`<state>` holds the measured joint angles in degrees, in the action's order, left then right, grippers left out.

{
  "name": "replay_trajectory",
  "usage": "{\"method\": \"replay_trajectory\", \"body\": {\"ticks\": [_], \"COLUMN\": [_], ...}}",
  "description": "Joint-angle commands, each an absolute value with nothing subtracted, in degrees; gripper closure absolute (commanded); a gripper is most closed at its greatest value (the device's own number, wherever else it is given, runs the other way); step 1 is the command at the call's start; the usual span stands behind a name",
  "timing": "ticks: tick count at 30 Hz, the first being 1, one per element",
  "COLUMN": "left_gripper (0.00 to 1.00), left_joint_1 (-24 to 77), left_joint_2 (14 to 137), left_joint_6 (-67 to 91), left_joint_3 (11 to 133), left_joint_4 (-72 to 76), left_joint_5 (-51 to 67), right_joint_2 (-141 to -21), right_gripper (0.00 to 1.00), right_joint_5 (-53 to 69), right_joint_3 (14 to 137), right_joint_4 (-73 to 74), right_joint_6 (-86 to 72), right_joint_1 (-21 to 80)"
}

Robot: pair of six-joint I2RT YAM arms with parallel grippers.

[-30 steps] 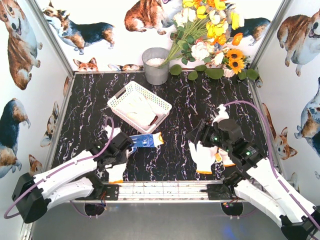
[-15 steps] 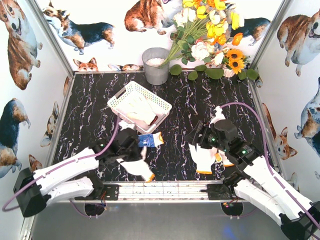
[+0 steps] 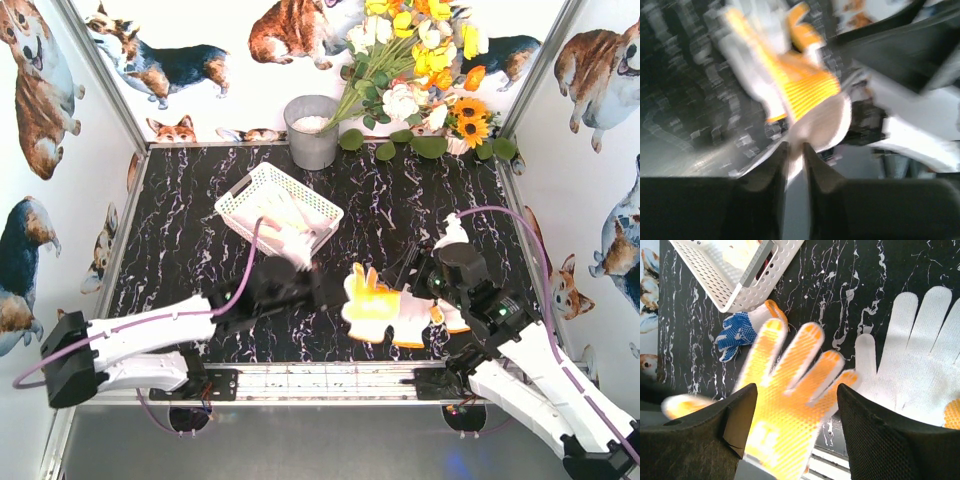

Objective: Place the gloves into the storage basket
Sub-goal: Turn over the glove at the center of the board.

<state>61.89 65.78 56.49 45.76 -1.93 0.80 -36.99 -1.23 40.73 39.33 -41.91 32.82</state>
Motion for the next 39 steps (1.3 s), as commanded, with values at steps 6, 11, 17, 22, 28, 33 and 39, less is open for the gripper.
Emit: {"method": "replay_trajectory", "body": {"ticks": [6, 11, 17, 22, 28, 33, 39], "left_gripper": [0.26, 0.21, 0.29, 0.41, 0.59, 0.66, 0.69], "left_joint_1": [55.3, 55.2, 56.1, 59.2, 61.5, 62.1, 62.2], "left_joint_2": [54.3, 48.8, 54.7, 63.9, 74.8, 81.8, 87.3], "left_joint_6": [73.7, 64.4, 56.1, 52.6, 53.0, 54.2, 54.7], "left_joint_3": [14.0, 22.2, 26.9, 31.7, 34.7, 36.1, 38.0], "left_joint_4": [4.0, -12.8, -8.1, -2.1, 5.7, 9.3, 8.0], "left_joint_5": [-4.9, -10.5, -4.1, -2.6, -0.3, 0.1, -0.8], "right_joint_2": [-38.1, -38.9, -43.3, -50.1, -57.9, -61.0, -63.1], "right_gripper": [0.34, 0.34, 0.46, 0.55, 0.72, 0.79, 0.78], "right_joint_5": [0.9, 2.6, 4.2, 1.7, 0.2, -2.2, -5.3], "right_joint_3": [40.4, 40.3, 37.7, 38.0, 34.5, 31.8, 29.6], "right_joint_4": [37.5, 38.6, 41.1, 41.4, 33.2, 27.6, 24.1], "right_joint_6": [-43.1, -43.5, -47.1, -47.8, -50.9, -51.5, -50.9], "right_joint_1": [32.6, 32.7, 33.0, 36.0, 37.5, 37.2, 36.7]}}
